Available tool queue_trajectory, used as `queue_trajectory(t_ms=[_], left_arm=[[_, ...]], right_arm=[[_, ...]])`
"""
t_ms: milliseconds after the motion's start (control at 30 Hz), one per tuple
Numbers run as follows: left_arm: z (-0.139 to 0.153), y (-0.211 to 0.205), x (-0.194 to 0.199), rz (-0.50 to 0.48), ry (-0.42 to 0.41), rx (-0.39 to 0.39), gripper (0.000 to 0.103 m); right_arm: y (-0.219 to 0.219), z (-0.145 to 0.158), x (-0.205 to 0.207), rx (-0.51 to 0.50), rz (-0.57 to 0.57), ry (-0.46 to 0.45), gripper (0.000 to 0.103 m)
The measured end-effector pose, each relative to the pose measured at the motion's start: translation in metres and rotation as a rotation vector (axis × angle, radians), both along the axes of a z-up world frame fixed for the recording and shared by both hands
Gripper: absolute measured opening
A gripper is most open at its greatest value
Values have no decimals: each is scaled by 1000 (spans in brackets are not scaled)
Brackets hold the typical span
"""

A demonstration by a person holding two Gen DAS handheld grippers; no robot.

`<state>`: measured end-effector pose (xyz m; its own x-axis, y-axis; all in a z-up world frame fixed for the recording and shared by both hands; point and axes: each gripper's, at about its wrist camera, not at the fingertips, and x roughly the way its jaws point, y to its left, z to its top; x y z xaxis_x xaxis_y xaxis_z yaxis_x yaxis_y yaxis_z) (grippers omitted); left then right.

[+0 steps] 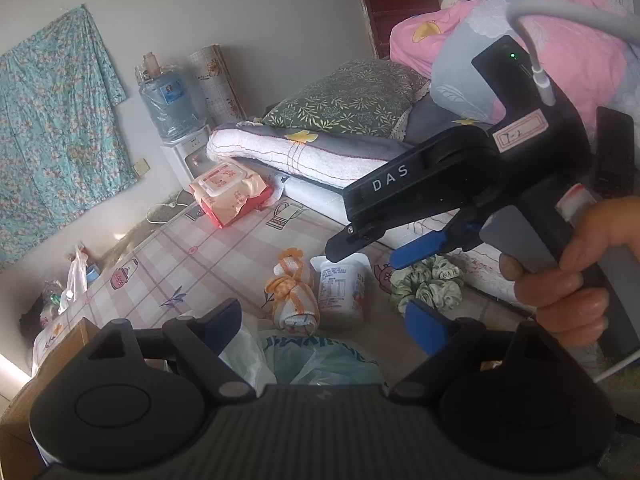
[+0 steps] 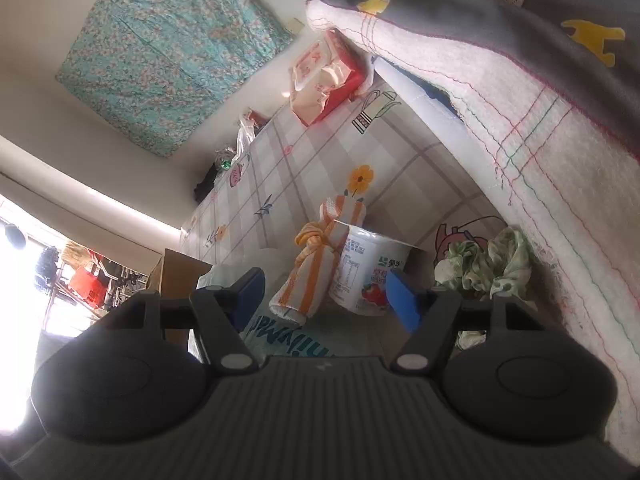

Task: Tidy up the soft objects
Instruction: 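Move the right tool back over the bed to the white yogurt cup, then close the right tool on the white yogurt cup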

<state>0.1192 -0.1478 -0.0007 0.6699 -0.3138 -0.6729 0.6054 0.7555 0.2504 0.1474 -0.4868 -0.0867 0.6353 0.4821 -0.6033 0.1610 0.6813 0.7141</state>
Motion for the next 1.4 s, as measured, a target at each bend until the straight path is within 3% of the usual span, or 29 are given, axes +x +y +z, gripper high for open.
queue_trajectory(t_ms=[167, 267, 333, 367, 467, 633, 733, 800, 933, 1067, 1200, 1300, 1400], left_arm=[[-15, 8, 21, 62, 145, -73, 89], [-16, 18, 25, 104, 169, -82, 89], [-13, 26, 24, 129, 175, -99, 89], [-11, 30, 23, 141, 177, -107, 89], [-4, 40, 16, 161, 179, -132, 89], [6, 48, -3, 166, 166, -173, 89], [7, 49, -14, 162, 160, -189, 89], [5, 49, -21, 160, 150, -185, 89], [3, 50, -33, 136, 116, -128, 89], [5, 56, -38, 118, 86, -67, 89], [10, 70, -22, 138, 190, -119, 89], [18, 75, -3, 157, 247, -178, 89], [21, 66, 11, 131, 245, -188, 85]], right_arm=[[6, -34, 40, 15, -30, 109, 67], [13, -52, 59, 16, -38, 152, 67], [15, -63, 68, 25, -49, 168, 60], [18, -68, 71, 25, -58, 169, 52], [26, -68, 73, 3, -63, 132, 51], [46, -40, 57, -168, 15, -27, 50], [67, -19, 41, -431, 125, -146, 50], [77, -17, 35, -547, 187, -177, 50], [73, -12, 25, -592, 280, -223, 50], [64, -5, 12, -577, 337, -269, 50], [48, 1, -12, -528, 357, -288, 52], [31, 8, -23, -413, 317, -285, 52], [10, 9, -25, -286, 246, -251, 52]])
